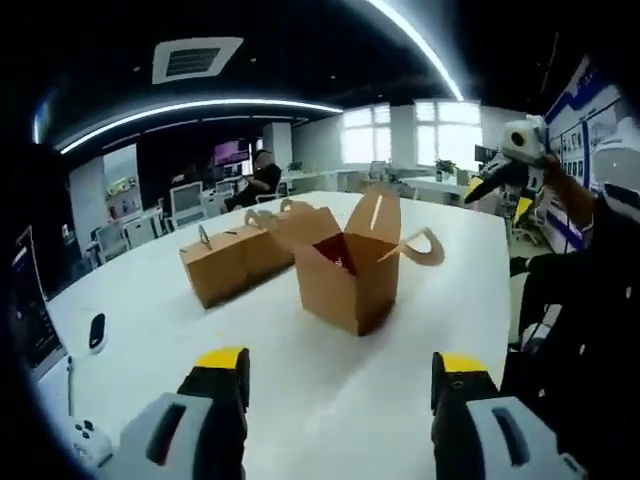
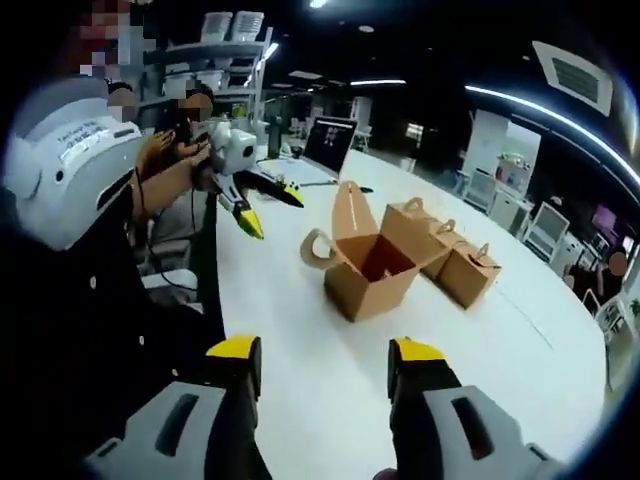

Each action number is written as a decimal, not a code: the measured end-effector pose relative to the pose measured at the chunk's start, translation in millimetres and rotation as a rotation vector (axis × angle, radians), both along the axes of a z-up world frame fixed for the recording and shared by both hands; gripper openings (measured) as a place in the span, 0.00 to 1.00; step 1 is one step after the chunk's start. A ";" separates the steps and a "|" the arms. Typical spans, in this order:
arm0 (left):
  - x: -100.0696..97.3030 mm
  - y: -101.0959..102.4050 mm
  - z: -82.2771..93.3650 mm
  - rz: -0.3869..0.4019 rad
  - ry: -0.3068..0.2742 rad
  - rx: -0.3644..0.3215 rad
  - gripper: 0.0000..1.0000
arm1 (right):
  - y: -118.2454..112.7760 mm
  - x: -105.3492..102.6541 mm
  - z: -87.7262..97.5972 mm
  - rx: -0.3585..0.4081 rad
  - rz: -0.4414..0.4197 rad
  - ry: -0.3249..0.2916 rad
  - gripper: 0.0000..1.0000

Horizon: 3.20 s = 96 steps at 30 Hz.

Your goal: Pick up one paper box from the group, open the paper box, and remove the item inside

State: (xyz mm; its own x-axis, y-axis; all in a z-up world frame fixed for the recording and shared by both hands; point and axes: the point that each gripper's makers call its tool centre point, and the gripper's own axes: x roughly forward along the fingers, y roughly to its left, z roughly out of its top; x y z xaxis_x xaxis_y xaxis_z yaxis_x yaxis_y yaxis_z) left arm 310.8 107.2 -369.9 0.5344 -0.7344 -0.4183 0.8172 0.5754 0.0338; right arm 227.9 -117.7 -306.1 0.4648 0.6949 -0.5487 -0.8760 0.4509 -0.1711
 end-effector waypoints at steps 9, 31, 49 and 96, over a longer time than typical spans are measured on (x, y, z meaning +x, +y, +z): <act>51.5 -43.4 -10.7 -0.200 -0.066 -0.016 0.77 | 32.4 22.8 27.5 -0.003 0.035 0.021 0.46; 71.7 -109.6 -44.1 -0.491 -0.036 -0.093 0.93 | 81.7 122.5 -3.9 -0.092 -0.093 0.271 0.42; 63.5 -123.1 -38.3 -0.476 -0.057 -0.139 0.74 | 76.7 131.6 -31.9 -0.214 -0.099 0.281 0.41; 63.9 -124.1 -37.5 -0.335 -0.107 -0.061 0.73 | 83.5 158.1 -98.0 -0.477 -0.167 0.269 0.35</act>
